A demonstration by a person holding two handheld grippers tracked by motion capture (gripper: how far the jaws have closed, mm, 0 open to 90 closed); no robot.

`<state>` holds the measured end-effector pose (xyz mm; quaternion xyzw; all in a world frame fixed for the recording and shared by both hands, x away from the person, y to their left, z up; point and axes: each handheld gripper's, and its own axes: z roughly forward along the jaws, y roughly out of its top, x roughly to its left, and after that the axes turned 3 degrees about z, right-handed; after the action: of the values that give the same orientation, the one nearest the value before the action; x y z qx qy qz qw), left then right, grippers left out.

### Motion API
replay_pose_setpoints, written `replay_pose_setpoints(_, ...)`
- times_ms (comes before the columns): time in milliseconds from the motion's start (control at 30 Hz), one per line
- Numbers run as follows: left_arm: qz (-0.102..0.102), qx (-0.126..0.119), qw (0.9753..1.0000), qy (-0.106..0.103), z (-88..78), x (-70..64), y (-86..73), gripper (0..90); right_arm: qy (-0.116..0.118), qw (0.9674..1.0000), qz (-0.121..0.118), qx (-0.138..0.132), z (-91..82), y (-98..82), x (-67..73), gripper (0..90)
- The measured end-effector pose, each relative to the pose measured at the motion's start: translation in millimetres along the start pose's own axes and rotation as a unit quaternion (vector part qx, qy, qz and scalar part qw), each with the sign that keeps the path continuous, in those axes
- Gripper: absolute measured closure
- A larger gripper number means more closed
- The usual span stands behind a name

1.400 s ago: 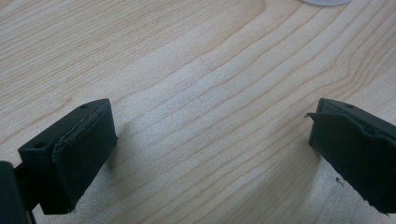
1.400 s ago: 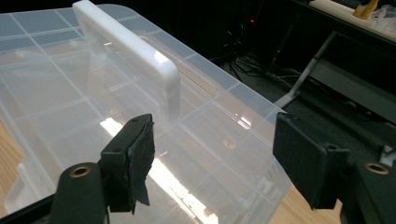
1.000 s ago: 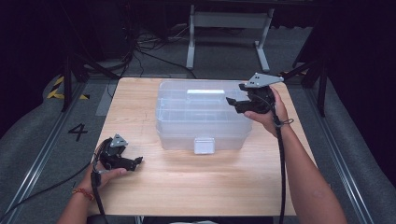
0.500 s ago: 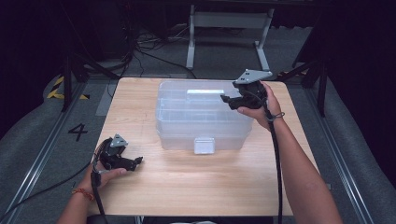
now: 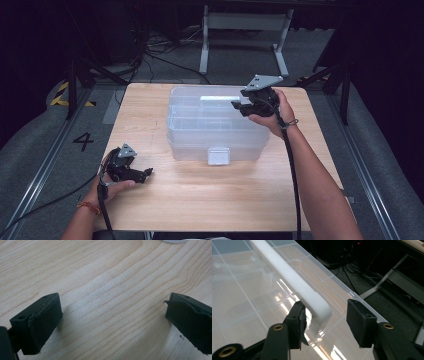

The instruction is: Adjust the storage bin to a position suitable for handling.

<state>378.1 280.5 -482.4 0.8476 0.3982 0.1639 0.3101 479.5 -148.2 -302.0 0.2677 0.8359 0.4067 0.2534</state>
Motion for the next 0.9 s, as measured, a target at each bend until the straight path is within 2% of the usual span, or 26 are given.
replay_pose_setpoints(167,0.001,0.0,1.0,0.0,-0.1,0.2,0.0,1.3,0.002,1.0,-0.004,0.009,4.2,0.6,2.3,59.2)
replay_pose_setpoints(333,0.002,0.0,1.0,0.001,-0.1,0.2,0.1,1.3,0.001,0.9999,-0.002,0.014,7.0,-0.1,2.8,63.9)
replay_pose_setpoints(533,0.003,-0.001,1.0,-0.005,-0.6,-0.3,-0.5,1.7,-0.004,0.9997,-0.014,0.017,6.5,1.7,5.7,71.7)
replay_pose_setpoints(700,0.003,-0.005,1.0,-0.005,-0.8,-0.9,-0.9,3.0,-0.005,0.9997,-0.015,0.02,6.2,3.5,6.2,71.8)
replay_pose_setpoints(733,0.011,-0.006,0.9999,-0.004,-1.3,-0.3,-0.9,3.6,-0.005,0.9997,-0.015,0.02,6.2,3.6,6.2,71.9)
replay_pose_setpoints(767,0.005,-0.007,0.9999,-0.006,-1.3,-1.4,-1.4,4.4,-0.005,0.9997,-0.015,0.021,6.1,3.8,6.1,71.9)
replay_pose_setpoints(900,0.007,-0.007,0.9999,-0.006,-1.7,-1.5,-1.2,6.8,-0.005,0.9996,-0.015,0.021,6.0,4.1,5.7,71.9)
